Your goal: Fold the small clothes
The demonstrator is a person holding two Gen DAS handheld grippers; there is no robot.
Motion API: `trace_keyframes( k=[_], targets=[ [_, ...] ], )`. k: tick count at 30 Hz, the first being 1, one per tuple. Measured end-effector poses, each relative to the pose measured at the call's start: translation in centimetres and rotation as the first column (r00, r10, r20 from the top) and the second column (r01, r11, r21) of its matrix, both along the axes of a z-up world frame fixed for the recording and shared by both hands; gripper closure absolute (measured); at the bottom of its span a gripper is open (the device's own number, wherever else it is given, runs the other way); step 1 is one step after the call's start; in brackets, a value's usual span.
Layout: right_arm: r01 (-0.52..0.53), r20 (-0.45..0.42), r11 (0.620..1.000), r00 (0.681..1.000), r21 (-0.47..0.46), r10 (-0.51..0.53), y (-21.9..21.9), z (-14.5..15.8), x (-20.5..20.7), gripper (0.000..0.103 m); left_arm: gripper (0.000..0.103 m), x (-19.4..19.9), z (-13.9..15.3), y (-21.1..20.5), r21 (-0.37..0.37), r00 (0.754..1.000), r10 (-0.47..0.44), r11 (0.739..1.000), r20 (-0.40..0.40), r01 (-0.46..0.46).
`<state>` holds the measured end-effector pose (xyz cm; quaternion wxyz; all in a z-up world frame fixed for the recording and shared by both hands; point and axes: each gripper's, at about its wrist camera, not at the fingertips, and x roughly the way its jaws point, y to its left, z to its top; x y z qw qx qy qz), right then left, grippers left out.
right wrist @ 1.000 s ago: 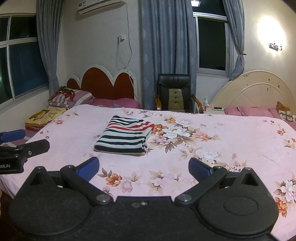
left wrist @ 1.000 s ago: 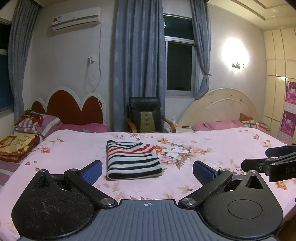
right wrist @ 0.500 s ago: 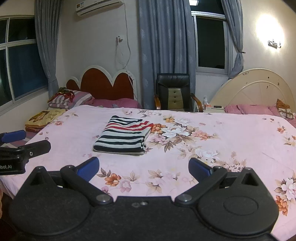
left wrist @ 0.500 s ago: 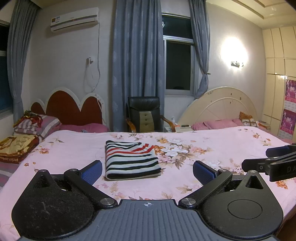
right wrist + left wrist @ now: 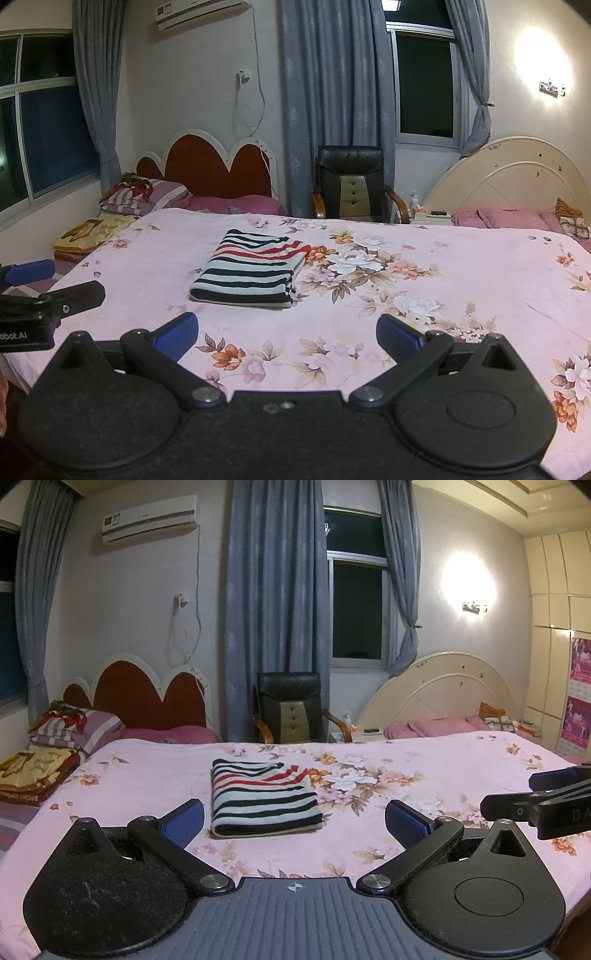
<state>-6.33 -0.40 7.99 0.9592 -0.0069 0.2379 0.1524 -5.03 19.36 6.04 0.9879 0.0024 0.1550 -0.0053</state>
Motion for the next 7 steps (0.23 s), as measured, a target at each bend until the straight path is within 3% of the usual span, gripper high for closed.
trace_keyframes(
  k=[7],
  targets=[
    [-0.015, 0.012, 1.000, 1.000, 0.010, 0.014, 0.19, 0.29, 0.12, 0.001, 0.000, -0.24, 0.33, 0.87, -0.008, 0.998, 0.053, 0.999, 0.046, -0.053]
  ],
)
